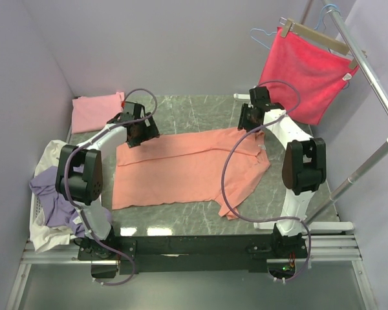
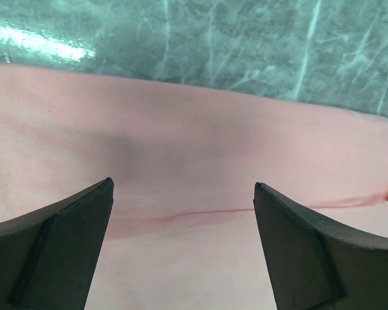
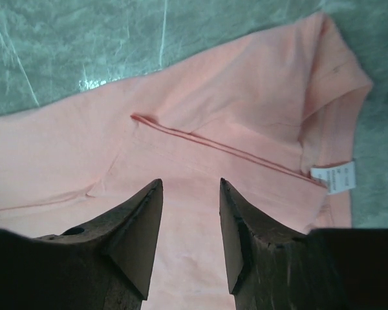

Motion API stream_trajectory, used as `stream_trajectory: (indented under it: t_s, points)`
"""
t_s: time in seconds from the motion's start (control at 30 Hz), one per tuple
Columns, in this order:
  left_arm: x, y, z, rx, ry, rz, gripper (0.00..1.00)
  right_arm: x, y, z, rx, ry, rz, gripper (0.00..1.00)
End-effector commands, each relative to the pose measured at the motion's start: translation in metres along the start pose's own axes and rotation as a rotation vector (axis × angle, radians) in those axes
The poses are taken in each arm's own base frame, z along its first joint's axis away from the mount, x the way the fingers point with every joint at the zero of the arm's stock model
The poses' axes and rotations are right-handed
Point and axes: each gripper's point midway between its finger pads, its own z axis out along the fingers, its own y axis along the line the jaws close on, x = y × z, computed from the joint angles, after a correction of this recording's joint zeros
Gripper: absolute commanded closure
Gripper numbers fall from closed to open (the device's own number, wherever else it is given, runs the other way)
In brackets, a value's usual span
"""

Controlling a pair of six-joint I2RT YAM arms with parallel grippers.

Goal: Fold and stack the t-shirts
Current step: Fold the flattened tshirt in 1/3 of the way

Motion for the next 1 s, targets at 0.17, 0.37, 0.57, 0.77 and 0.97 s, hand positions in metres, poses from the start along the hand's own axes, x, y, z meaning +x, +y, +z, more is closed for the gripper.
stream_trajectory:
  t_s: [0.17, 0.37, 0.57, 0.77, 0.97]
  points:
    - [0.013, -0.012, -0.006, 0.072, 0.023, 0.014, 0.06, 0.015, 0.033, 0.033, -0.144, 0.095, -0.021, 0.53]
    - [0.018, -0.008, -0.001, 0.056, 0.031, 0.014, 0.06, 0.018, 0.049, 0.049, -0.139, 0.12, -0.05, 0.53]
    - [0.024, -0.006, 0.004, 0.054, 0.05, 0.016, 0.06, 0.025, 0.063, 0.064, -0.124, 0.156, -0.088, 0.53]
    - [0.03, -0.002, 0.008, 0.039, 0.069, 0.026, 0.06, 0.034, 0.064, 0.076, -0.072, 0.184, -0.129, 0.52]
    - [0.033, 0.001, 0.013, 0.032, 0.083, 0.029, 0.06, 0.037, 0.056, 0.081, -0.005, 0.186, -0.157, 0.67]
